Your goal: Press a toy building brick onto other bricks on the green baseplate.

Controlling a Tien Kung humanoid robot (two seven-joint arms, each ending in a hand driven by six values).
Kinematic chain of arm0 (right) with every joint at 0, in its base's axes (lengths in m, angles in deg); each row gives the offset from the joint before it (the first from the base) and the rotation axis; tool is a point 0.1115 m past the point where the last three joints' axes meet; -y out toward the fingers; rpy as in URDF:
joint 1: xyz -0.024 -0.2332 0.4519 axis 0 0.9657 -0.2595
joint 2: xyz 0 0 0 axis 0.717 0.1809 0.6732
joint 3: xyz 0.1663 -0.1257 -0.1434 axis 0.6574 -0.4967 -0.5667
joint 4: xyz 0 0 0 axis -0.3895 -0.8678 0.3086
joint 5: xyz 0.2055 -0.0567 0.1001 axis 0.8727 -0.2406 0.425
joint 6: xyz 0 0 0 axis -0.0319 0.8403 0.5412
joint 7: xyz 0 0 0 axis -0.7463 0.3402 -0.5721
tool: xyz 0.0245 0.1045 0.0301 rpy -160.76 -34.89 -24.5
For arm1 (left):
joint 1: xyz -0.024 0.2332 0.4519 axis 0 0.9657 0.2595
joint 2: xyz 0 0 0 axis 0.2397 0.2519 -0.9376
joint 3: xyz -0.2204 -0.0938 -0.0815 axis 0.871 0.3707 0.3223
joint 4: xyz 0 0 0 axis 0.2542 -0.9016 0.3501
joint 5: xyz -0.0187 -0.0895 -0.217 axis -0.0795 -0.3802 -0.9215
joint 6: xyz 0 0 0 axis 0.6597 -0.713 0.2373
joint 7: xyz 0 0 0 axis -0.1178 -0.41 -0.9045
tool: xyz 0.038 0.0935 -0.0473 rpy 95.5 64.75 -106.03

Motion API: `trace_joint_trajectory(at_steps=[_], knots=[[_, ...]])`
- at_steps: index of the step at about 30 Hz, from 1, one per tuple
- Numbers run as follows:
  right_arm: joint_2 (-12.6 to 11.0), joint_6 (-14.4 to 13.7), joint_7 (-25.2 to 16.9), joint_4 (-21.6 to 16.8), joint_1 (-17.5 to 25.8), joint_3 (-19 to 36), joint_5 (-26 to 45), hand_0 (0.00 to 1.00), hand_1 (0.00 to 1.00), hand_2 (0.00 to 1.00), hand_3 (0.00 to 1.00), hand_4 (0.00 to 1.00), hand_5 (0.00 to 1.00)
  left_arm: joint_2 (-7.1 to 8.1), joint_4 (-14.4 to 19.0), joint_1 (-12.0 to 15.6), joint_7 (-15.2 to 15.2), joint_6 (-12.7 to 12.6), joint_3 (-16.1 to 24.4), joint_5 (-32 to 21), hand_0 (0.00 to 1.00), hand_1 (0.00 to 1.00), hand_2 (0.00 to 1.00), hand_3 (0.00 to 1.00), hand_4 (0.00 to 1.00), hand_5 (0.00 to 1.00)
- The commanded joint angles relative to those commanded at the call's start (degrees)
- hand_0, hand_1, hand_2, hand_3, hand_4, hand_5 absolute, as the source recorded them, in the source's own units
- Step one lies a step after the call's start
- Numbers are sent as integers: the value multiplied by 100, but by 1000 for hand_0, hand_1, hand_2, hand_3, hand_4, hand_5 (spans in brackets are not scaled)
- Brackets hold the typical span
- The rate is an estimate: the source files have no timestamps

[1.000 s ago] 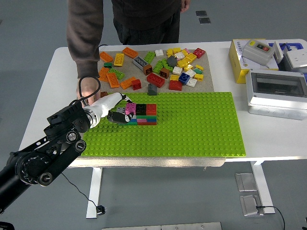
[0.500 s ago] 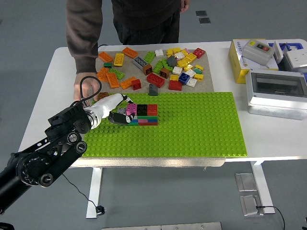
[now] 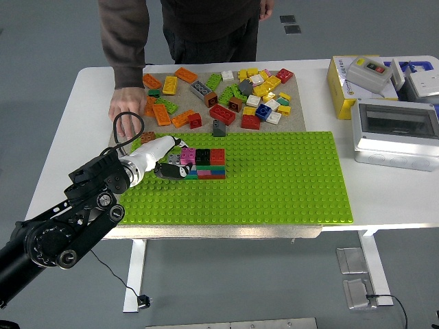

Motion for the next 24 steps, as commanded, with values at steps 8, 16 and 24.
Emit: trace_joint_trajectory(at_steps=[8,16,24], knots=[[1,0,-4,0,3,5,-4,707,700,710,708,403,818,-1,-40,4,-47,-17,-24,-14,998,953,949,581,479,248],[3,0,-15,0,15,9,-7,707,700,710,708,403,818,6,-64,1,-129,-68,-41,-62,998,961,966,766,496,244],[6,-1,-39,0,14,-20,12,707,700,711,707,404,818,6,-98,-4,-189,-143,-65,-70,998,965,980,824,524,249]])
